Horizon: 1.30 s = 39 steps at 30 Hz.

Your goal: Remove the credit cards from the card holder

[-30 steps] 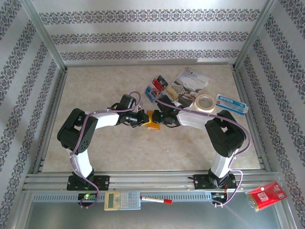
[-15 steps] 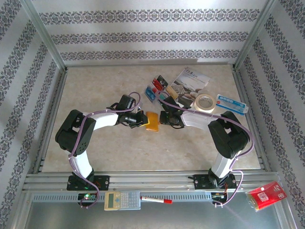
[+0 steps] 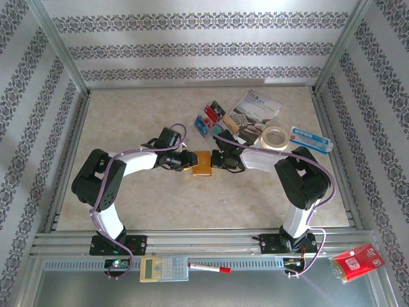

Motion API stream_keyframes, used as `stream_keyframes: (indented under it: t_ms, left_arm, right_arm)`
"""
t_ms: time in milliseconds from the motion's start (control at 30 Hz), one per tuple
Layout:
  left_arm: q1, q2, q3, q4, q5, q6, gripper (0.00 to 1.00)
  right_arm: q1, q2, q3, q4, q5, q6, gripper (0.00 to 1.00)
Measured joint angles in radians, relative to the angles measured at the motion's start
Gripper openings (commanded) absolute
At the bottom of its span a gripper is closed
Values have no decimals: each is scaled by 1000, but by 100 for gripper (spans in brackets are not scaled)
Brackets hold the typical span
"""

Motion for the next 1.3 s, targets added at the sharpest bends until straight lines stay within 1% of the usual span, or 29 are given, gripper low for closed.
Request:
stream_keyframes:
  t_ms: [67, 133, 233, 333, 400, 467, 500, 533, 600, 700, 800, 900, 1100, 1233, 1300]
  left_arm:
    - [3, -48, -2, -24, -50, 4, 57]
    - [11, -101, -2, -34, -92, 10, 62]
    - [42, -145, -2, -42, -131, 11, 65]
    - [82, -159, -13, -45, -172, 8, 66]
    - [111, -163, -28, -53, -200, 5, 67]
    - [141, -170, -53, -61, -222, -2, 70]
    - [158, -178, -71, -63, -230, -6, 72]
    - [175, -189, -88, -67, -239, -11, 81]
    - [204, -217, -120, -69, -250, -23, 94]
    - [247, -270, -151, -85, -267, -32, 99]
    - [278, -323, -165, -90, -280, -32, 99]
    - [290, -351, -172, -85, -267, -30, 97]
    - [290, -318, -185, -13, -141, -35, 88]
    - [278, -260, -185, 52, -57, -52, 82]
    - [256, -232, -181, 76, -24, -57, 79]
  right_arm:
    - [1, -11, 0, -1, -5, -15, 6]
    - [5, -34, 0, -1, -16, -33, 6]
    - [19, -79, 7, -10, -23, -57, 6]
    - [47, -124, 27, -18, -19, -68, 6]
    - [68, -137, 48, -19, -17, -67, 6]
    - [91, -138, 77, -20, -14, -66, 6]
    - [104, -137, 91, -21, -14, -66, 6]
    - [116, -136, 106, -24, -14, -66, 6]
    - [139, -124, 141, -26, -15, -66, 6]
    - [162, -94, 185, -24, -15, -58, 6]
    - [172, -65, 197, -19, -16, -37, 6]
    - [171, -47, 197, -19, -15, -19, 6]
    - [138, -65, 166, -11, -15, -9, 6]
    - [80, -111, 103, -16, -15, -10, 7]
    - [56, -127, 78, -16, -15, -10, 7]
